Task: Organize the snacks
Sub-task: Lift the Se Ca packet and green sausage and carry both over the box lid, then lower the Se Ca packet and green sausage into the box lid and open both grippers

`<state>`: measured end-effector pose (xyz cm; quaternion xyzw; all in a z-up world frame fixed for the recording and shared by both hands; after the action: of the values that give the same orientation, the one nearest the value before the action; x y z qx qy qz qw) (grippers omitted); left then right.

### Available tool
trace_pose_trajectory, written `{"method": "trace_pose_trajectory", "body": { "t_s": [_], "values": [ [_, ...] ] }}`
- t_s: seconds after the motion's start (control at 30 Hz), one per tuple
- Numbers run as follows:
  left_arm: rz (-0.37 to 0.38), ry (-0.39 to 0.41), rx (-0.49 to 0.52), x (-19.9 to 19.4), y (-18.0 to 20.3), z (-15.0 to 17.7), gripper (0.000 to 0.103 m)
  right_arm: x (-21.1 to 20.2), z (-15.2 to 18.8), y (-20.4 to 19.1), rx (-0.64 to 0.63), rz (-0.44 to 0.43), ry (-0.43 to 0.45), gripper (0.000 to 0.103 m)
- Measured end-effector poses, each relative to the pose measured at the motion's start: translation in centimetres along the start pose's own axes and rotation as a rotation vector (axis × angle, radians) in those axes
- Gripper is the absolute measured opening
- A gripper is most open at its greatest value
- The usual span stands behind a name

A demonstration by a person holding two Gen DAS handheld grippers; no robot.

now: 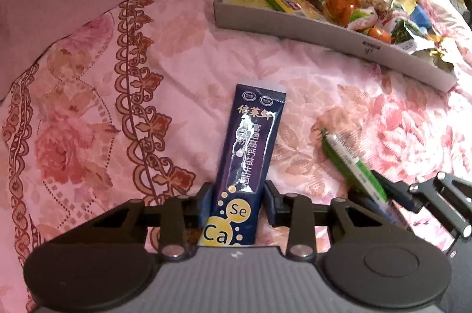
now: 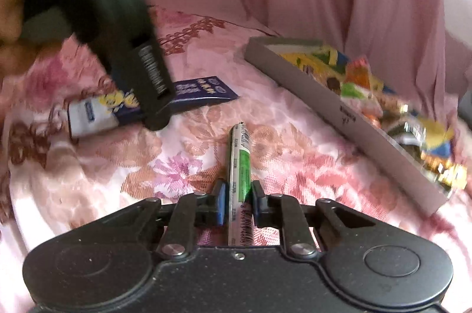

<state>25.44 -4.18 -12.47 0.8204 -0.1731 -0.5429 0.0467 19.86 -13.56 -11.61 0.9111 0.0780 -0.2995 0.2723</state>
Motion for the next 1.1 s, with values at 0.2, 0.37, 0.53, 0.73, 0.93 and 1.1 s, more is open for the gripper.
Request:
{"method": "trace_pose_trajectory", "body": {
  "t_s": [0.2, 0.37, 0.53, 0.73, 0.93, 1.1],
  "values": [
    [0.023, 0.075, -0.007, -1.2, 1.2, -0.6, 0.037, -0.6, -0.5, 0.5, -0.104, 0.105, 0.069, 0.018],
    [0.019, 0.154, -0.024, -2.4, 2.0, -2.6, 0.037, -0.9, -1.2, 2.8, -0.070, 0.169, 0.101, 0.018],
    [0.019, 0.214, -0.019, -3.1, 3.3, -5.9, 0.037, -0.6, -2.2, 5.6, -0.012, 0.208, 0.131, 0.018],
    [0.046, 0.295, -0.060, -3.0, 4.3, -10.9, 0.037, 0.5, -4.0, 9.6, 0.123, 0.220, 0.190, 0.018],
    [0.072, 0.392, -0.073, -2.0, 5.9, -16.4, 0.037, 2.4, -6.8, 14.4, 0.244, 0.266, 0.267, 0.018],
    [0.104, 0.416, -0.089, 0.0, 6.6, -19.8, 0.037, 5.3, -6.9, 17.7, 0.335, 0.287, 0.259, 0.018]
  ]
}}
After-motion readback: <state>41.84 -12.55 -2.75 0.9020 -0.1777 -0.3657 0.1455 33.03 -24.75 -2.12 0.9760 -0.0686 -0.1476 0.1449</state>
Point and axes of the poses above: each gripper's, at about its wrist camera, not at the fingertips, and x roughly the way its jaws point, y to its right, z to its underside, the point moved 9 cm from there along x, roughly the way its jaws point, and after that the axes turned 13 degrees about z, right-handed, at the moved point
